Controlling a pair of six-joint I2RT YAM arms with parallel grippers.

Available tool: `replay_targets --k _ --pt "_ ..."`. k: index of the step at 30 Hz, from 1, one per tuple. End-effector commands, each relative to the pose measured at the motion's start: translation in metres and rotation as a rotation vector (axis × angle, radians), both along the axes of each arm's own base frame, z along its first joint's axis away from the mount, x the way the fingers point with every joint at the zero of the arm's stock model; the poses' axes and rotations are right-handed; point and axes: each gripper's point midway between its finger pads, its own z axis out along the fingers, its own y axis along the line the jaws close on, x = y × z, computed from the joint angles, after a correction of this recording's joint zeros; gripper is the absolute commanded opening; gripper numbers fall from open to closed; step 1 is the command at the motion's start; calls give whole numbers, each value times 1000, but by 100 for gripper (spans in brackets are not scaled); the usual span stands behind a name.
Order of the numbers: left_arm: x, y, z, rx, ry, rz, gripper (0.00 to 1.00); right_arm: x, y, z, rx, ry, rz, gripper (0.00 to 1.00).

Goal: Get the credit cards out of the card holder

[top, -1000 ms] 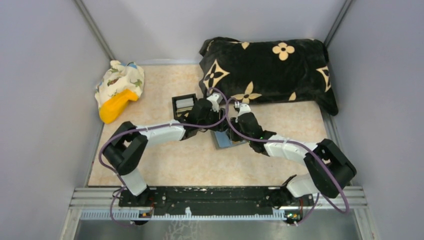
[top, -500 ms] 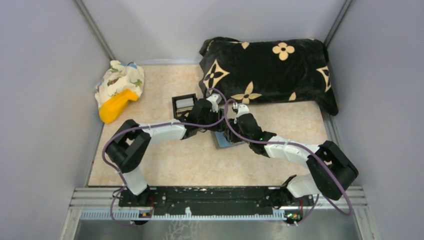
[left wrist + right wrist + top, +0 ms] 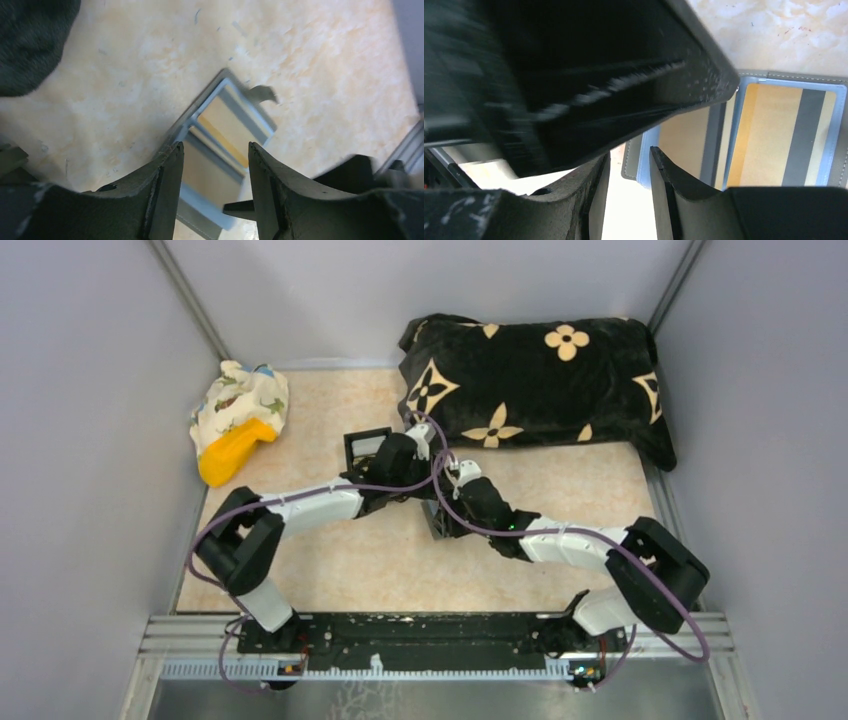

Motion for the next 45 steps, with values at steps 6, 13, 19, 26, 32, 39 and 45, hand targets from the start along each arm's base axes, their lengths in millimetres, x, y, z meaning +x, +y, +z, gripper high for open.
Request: replay_targets --k 6,13,19,26,32,39,45 --pt "-7 -3 60 -111 -85 -34 56 5 0 15 16 -52 -31 36" --pt "-20 -15 41 -147 -17 -103 56 9 -16 33 32 -119 -78 33" --pt "-34 -18 29 -192 55 -119 53 23 -69 19 35 -64 -188 37" --pt "-62 -19 1 -228 198 -137 50 42 -82 22 14 -92 -234 40" --pt "-78 -16 -28 -202 287 -144 49 48 -68 36 86 -110 -214 13" --pt "-79 -7 -47 -146 300 -114 45 44 -54 27 125 -76 -157 10" --pt "-79 -6 -54 -128 300 -125 16 39 -42 1 179 -2 -120 10"
